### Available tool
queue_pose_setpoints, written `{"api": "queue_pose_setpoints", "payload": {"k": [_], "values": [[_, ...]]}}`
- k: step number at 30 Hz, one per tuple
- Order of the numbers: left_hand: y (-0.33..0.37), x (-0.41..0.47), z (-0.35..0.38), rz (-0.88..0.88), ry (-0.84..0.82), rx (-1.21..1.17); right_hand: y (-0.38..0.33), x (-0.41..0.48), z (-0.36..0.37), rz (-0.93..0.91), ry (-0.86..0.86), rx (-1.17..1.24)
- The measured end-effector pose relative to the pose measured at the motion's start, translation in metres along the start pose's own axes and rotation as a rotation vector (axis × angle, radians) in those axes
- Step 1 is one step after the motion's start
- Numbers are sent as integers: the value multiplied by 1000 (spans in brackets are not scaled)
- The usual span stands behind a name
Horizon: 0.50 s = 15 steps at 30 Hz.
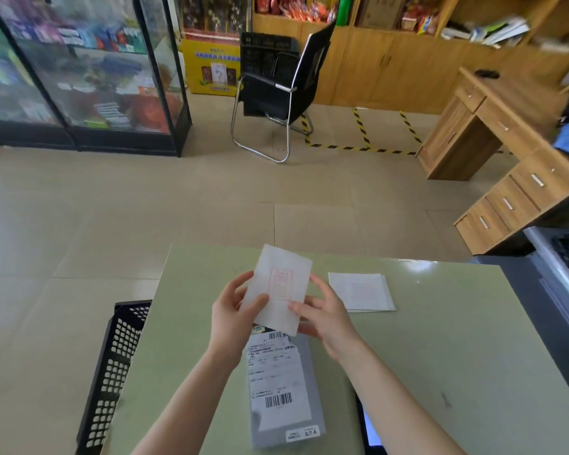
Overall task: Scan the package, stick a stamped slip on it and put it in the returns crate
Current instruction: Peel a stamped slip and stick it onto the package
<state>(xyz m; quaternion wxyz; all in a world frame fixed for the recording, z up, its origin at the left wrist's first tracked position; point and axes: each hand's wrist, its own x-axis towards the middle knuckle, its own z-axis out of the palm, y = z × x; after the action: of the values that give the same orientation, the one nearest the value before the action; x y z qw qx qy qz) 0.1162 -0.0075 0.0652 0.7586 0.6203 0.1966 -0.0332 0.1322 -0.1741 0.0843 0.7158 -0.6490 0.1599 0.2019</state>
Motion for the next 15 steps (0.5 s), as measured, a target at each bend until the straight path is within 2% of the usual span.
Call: {"api": "queue_pose_setpoints", "payload": {"k": [5, 10, 12, 15], "values": [[0, -28, -20, 16, -52, 31, 6, -36, 12, -107, 141, -83], [-1, -54, -30, 319, 53, 420, 17, -66, 17, -213, 263, -279], [2, -60, -26, 393, 28, 470, 20, -77, 22, -247, 232, -313], [15, -63, -24, 296, 40, 365, 21, -91, 27, -265, 103, -338]]}}
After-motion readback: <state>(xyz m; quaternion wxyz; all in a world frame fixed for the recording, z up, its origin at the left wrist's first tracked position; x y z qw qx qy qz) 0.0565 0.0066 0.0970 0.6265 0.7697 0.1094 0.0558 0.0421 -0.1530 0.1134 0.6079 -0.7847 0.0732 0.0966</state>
